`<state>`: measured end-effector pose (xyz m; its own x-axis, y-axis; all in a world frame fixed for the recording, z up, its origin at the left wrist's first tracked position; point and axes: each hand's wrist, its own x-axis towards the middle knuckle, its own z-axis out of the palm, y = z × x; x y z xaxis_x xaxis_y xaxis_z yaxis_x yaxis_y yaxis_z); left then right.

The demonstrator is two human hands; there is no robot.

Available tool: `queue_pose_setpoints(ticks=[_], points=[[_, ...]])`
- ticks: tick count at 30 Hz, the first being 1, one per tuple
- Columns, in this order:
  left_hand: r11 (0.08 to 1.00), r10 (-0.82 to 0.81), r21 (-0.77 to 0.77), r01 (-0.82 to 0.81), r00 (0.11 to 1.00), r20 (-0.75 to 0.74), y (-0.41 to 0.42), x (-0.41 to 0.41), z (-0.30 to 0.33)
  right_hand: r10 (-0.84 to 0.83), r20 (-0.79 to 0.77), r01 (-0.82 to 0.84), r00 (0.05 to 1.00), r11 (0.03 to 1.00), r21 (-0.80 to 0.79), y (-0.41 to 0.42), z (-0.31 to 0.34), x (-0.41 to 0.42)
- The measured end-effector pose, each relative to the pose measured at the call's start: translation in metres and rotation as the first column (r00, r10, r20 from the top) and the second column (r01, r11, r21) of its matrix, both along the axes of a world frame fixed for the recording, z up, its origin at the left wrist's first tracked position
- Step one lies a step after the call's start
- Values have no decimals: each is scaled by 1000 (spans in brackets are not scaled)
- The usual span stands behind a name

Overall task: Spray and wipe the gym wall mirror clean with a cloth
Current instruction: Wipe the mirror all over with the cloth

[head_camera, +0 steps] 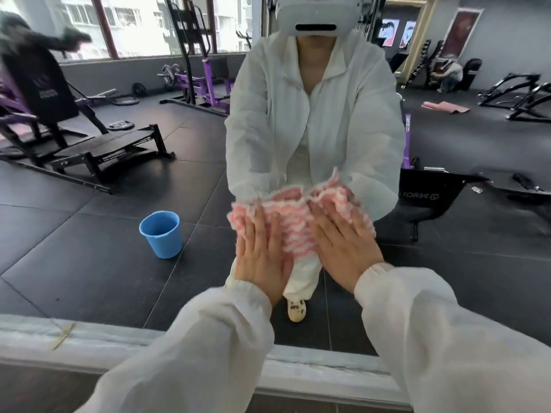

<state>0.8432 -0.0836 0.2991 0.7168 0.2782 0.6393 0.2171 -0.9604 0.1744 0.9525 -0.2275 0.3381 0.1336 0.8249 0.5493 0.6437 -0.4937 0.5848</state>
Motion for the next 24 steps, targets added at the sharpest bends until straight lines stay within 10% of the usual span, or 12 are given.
queue_pose_setpoints(ticks=[8, 24], points=[[963, 7, 265, -48, 988, 154, 24, 25, 84, -13, 0, 13, 1000, 951, 308, 19, 52, -1], [868, -99, 495, 36, 990, 102, 59, 21, -89, -98, -27, 102, 995, 935, 340, 43, -146, -5]])
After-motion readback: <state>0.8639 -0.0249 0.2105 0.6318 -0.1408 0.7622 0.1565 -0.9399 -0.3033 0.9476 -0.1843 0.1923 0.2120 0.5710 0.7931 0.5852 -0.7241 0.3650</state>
